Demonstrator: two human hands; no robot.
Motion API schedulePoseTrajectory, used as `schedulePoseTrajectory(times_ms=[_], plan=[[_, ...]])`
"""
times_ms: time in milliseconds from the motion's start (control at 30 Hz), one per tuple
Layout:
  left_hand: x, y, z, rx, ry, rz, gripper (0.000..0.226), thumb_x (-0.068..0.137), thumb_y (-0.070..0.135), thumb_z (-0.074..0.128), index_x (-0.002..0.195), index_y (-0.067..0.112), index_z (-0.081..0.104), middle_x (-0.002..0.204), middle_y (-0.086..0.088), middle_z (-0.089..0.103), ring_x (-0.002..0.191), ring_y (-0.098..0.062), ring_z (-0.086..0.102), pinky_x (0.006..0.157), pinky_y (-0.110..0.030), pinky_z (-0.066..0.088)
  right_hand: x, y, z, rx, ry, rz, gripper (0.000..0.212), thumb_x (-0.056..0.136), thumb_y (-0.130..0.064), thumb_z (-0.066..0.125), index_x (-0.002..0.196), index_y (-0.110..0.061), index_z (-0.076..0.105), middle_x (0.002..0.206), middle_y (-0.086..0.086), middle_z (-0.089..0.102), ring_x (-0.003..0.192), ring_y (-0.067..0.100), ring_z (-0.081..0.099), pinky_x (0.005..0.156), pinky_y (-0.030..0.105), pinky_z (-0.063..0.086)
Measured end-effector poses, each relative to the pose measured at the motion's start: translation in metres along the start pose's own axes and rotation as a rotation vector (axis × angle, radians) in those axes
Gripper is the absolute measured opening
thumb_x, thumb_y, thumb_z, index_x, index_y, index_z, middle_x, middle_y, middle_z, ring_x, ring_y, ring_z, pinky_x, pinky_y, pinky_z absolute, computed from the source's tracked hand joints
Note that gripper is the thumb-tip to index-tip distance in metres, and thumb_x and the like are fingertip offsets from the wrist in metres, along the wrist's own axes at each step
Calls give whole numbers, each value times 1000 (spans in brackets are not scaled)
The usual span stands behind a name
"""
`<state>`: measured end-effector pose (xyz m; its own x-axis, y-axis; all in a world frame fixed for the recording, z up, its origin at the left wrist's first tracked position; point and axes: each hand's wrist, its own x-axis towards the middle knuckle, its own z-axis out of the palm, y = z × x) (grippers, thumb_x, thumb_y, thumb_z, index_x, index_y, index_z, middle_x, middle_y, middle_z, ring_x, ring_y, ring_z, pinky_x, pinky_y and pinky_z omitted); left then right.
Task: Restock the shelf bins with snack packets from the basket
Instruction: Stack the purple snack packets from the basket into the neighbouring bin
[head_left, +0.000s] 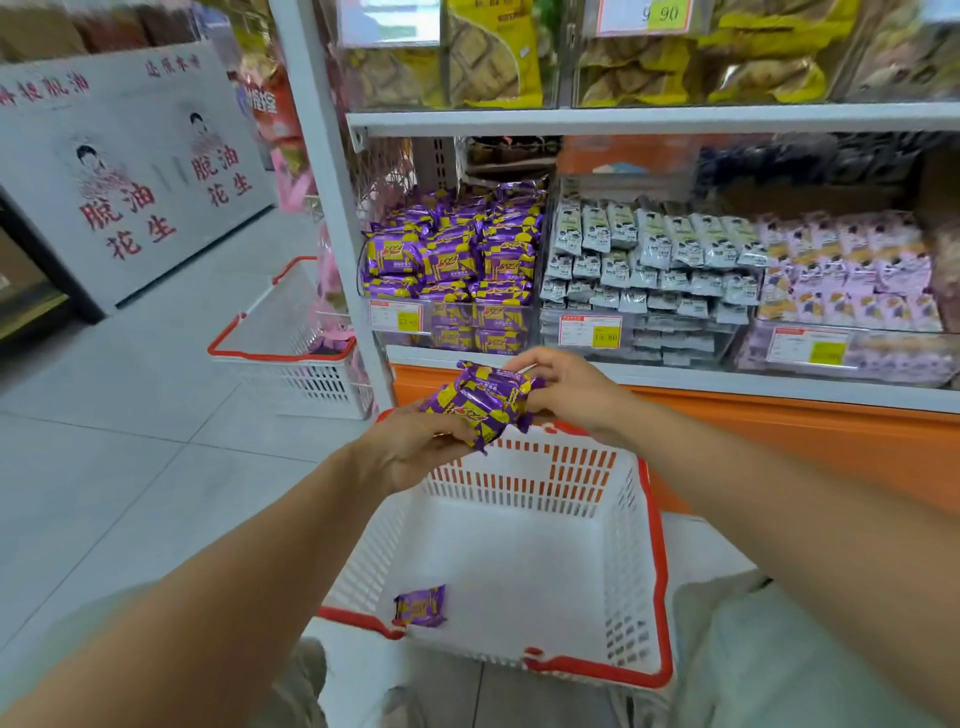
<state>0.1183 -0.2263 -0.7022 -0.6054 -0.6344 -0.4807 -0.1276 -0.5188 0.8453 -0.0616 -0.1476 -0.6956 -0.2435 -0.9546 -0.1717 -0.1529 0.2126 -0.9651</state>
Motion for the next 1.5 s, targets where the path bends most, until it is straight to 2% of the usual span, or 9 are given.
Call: schedulePoseTrajectory(times_ms=[167,300,567,733,800,933,1100,1333,1500], plan=[[4,1,-3,1,67,2,57,76,-17,65,129,-6,49,91,-17,72,75,-23,72,68,-31,61,5,-3,5,-20,-25,-11,42,85,15,55,100,-24,59,115,14,62,85,20,64,62,24,54],[7,-2,-4,-37,58,30,74,72,-21,67,133,14,45,106,-20,70,85,-29,71,73,-36,61,9,2,5,-31,-74,-12,44,85,15,56,102,-26,58,115,9,61,95,19,63,63,21,52],[18,-7,-8,43,6,47,75,67,-22,69,131,13,52,114,-21,68,100,-35,69,77,-37,59,18,6,6,-121,-125,-114,42,85,11,61,113,-20,59,115,6,62,101,15,62,83,30,55],[23,-7,-9,77,-6,18,66,72,-19,66,128,14,54,102,-15,70,91,-27,68,75,-34,57,22,6,6,-129,-44,-69,28,94,-4,58,122,-9,59,108,6,65,92,12,63,70,15,52],[25,-7,-10,92,-11,1,63,74,-18,66,127,13,55,102,-15,70,92,-27,67,80,-36,57,28,9,4,-176,39,-77,26,97,-14,57,120,-3,59,103,6,64,92,15,60,79,24,50],[25,-3,-13,198,4,29,68,73,-19,65,128,19,54,106,-16,69,94,-28,67,86,-39,55,32,6,-2,-218,178,-103,21,97,-15,50,102,4,58,83,14,52,74,23,49,69,37,41],[21,-1,-16,507,-26,77,76,72,-13,72,132,28,49,119,-16,61,98,-25,63,71,-31,55,23,2,-4,-486,15,-33,13,97,-17,48,99,-14,61,77,13,51,67,29,64,67,43,60],[16,-6,-16,605,-143,38,60,73,-9,72,126,13,55,113,-15,67,104,-27,65,86,-35,56,15,-4,13,-275,-118,-11,26,88,-20,70,109,-7,61,89,7,67,66,12,65,59,21,51],[19,-9,-19,463,-74,27,47,73,-12,69,118,-2,58,108,-21,69,101,-32,66,93,-42,54,18,-9,15,-62,-131,41,14,95,-14,53,102,-12,65,94,0,63,89,13,57,91,37,46]])
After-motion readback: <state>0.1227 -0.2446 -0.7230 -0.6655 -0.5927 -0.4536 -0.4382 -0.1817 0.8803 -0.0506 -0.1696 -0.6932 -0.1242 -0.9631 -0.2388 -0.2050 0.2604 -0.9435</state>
